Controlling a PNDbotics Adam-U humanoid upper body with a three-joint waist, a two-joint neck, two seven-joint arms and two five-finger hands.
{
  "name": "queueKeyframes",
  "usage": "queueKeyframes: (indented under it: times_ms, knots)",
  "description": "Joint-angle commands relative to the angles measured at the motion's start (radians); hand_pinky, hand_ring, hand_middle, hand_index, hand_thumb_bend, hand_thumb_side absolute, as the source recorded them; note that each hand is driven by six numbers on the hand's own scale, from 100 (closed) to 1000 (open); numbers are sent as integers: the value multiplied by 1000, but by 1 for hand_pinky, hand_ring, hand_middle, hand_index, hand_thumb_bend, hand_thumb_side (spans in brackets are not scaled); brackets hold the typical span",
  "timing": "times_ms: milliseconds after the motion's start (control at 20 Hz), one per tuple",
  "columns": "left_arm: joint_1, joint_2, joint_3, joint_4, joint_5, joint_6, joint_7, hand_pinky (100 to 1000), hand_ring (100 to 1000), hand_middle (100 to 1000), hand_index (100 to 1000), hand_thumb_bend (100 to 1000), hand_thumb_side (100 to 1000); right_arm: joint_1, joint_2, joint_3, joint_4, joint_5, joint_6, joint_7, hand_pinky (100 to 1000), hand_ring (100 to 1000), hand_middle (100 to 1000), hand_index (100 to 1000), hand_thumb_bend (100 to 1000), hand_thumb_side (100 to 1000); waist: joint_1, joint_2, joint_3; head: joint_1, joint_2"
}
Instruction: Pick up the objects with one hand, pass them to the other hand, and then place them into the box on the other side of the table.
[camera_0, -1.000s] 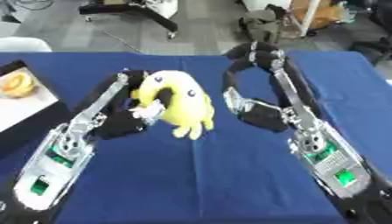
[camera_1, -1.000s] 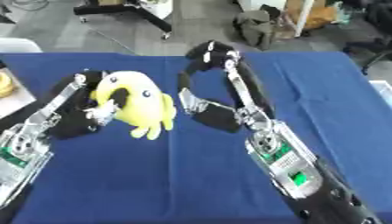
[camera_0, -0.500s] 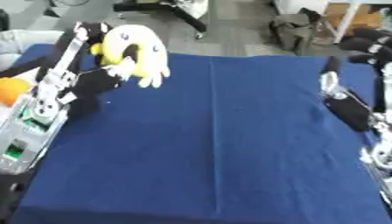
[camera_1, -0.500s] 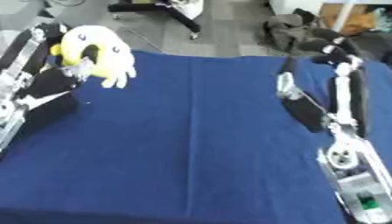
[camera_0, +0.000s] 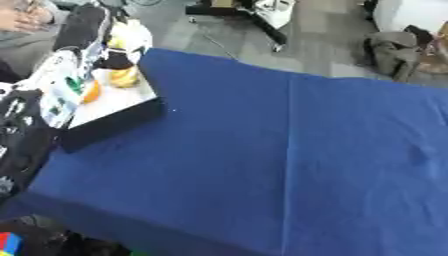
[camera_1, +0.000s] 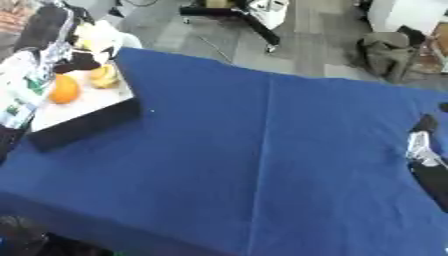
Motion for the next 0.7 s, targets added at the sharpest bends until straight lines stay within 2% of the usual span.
queueKeyframes:
  times_ms: [50,100,150,200,250,350,400,450,550,600,700]
  knots:
    - [-29,10,29,146,-121,-16,-81,672,590,508,673,597,283,1,-5,-8,-21,4,3,0,670,786,776,670,100,451,-2,-13,-4,-2,-2]
    - [-26,4,34,182,-128,-35,-121,753,718,658,796,716,602,5,-4,-7,-21,4,2,2,669,786,775,669,100,453,-4,-14,-7,-5,-2]
    - [-21,3,44,198,-130,-47,-147,790,764,693,821,776,717,9,-3,-8,-21,4,2,3,669,786,773,668,100,456,-7,-14,-10,-10,-2]
    - [-13,3,54,196,-126,-54,-160,819,797,764,867,849,892,13,-1,-8,-21,4,2,4,669,785,772,668,100,455,-9,-14,-14,-13,-2]
    - [1,8,66,176,-112,-60,-164,852,837,809,890,868,948,17,1,-9,-21,4,2,5,669,784,770,668,100,456,-12,-14,-18,-15,-2]
    - [36,29,88,85,-62,-64,-151,881,860,832,902,816,938,25,4,-11,-21,5,3,7,668,783,767,666,100,462,-17,-13,-28,-21,-2]
    - [54,44,97,23,-33,-62,-135,884,868,846,907,816,894,28,5,-12,-21,5,3,9,668,783,765,666,100,464,-19,-13,-35,-22,-2]
    - [73,58,107,-45,-4,-56,-114,889,863,839,904,772,855,30,6,-13,-21,5,3,11,668,782,764,666,100,464,-20,-12,-43,-23,-2]
    - [117,77,128,-194,72,-35,-62,904,842,805,888,602,771,32,7,-15,-21,7,4,17,668,781,761,665,100,468,-21,-12,-64,-25,-2]
    - [139,76,139,-274,146,-30,-31,919,806,757,866,416,740,33,8,-15,-21,7,5,21,668,782,758,665,100,473,-21,-13,-75,-27,-2]
    - [183,53,147,-438,359,-46,52,919,778,724,852,283,748,40,9,-15,-21,6,5,33,670,787,758,665,100,482,-18,-18,-90,-37,-2]
